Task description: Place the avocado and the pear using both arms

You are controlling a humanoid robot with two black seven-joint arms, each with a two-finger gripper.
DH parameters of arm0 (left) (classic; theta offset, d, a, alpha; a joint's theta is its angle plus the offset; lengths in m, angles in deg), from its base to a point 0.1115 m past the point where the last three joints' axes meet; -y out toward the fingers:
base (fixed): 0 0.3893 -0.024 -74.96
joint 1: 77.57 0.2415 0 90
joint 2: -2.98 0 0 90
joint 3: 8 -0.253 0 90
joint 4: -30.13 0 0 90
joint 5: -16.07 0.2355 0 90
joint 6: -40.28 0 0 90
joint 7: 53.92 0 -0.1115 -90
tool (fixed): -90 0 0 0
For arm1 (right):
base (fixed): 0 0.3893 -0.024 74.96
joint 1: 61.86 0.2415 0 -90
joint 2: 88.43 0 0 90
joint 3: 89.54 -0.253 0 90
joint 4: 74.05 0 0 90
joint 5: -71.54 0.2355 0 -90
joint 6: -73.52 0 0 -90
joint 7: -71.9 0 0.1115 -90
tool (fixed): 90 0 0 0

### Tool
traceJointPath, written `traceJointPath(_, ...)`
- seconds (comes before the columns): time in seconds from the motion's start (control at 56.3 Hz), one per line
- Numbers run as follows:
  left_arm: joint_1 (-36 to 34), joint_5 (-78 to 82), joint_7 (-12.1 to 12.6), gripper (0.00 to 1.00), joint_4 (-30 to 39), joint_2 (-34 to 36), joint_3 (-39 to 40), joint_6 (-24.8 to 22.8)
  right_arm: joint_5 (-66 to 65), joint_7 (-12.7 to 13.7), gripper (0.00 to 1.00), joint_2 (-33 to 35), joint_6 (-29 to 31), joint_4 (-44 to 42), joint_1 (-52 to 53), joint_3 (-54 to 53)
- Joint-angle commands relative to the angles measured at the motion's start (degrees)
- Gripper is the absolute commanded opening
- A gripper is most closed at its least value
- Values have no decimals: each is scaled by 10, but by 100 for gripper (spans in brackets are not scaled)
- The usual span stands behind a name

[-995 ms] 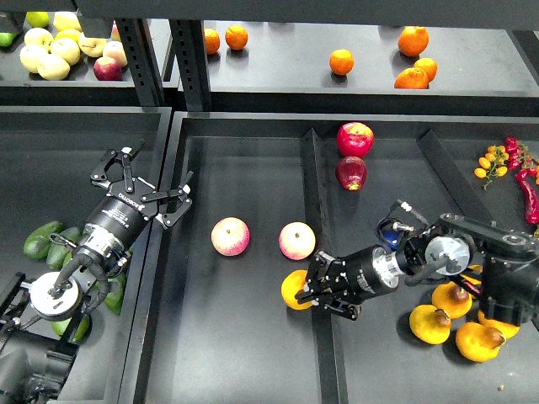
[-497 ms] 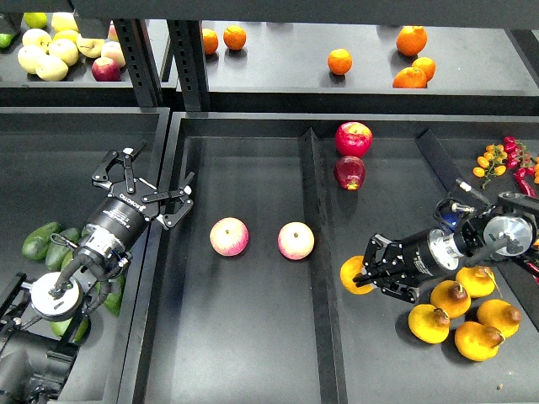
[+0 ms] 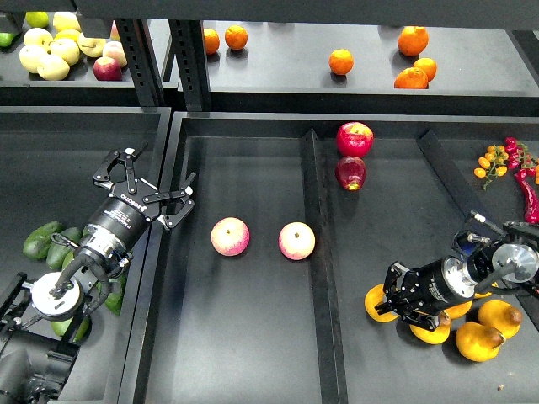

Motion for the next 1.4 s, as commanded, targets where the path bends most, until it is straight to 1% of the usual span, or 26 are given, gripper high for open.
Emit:
traceJointPath(0.0, 1, 0, 1, 99, 0, 0, 0, 1, 0, 0, 6, -6, 0, -10, -12, -1)
traceJointPath(0.178, 0, 0, 1, 99, 0, 0, 0, 1, 0, 0, 10, -9, 0, -18, -21, -1)
traceJointPath(0.426, 0, 0, 1, 99, 2, 0, 0, 4, 0, 0, 27, -3, 0, -12, -12, -6)
traceJointPath(0.497, 0, 0, 1, 99, 3, 0, 0, 4, 1, 0, 35, 1, 0, -7, -1, -9)
traceJointPath(0.568, 0, 0, 2, 99, 3, 0, 0, 4, 5, 0, 48, 2, 0, 1, 10, -12)
traceJointPath(0.586, 0, -1, 3, 99, 4, 0, 0, 5, 8, 0, 53, 3, 0, 4, 12, -17)
traceJointPath(0.604, 0, -1, 3, 99, 4, 0, 0, 5, 10, 0, 55, 4, 0, 5, 12, -19)
traceJointPath(0.639, 0, -1, 3, 99, 5, 0, 0, 7, 17, 0, 62, 9, 0, 8, 12, -36)
traceJointPath(0.657, 0, -1, 3, 99, 5, 0, 1, 7, 19, 0, 64, 11, 0, 8, 12, -40)
traceJointPath(0.764, 0, -1, 4, 99, 10, 0, 1, 7, 24, 0, 78, 25, 0, 8, 8, -103)
traceJointPath(0.782, 0, -1, 4, 99, 10, 0, 1, 7, 24, 0, 79, 26, 0, 7, 7, -109)
traceJointPath(0.799, 0, -1, 4, 99, 12, 0, 1, 8, 25, 0, 84, 30, 0, 5, 6, -136)
traceJointPath(0.941, 0, -2, 3, 99, 20, 0, 0, 7, 24, 0, 97, 32, 0, -12, 2, -204)
traceJointPath(0.977, 0, -2, 3, 99, 22, 0, -1, 7, 24, 0, 99, 31, 0, -20, 2, -224)
traceJointPath(1.066, -1, -3, 4, 99, 25, 0, -1, 7, 23, 0, 99, 30, 0, -49, -2, -284)
traceJointPath(1.243, -1, -3, 3, 99, 23, 0, 0, 4, 18, 0, 99, 16, 0, -118, -8, -442)
traceJointPath(1.386, -4, -3, 3, 99, 23, 0, -1, 3, 21, 0, 99, 9, 0, -118, -48, -524)
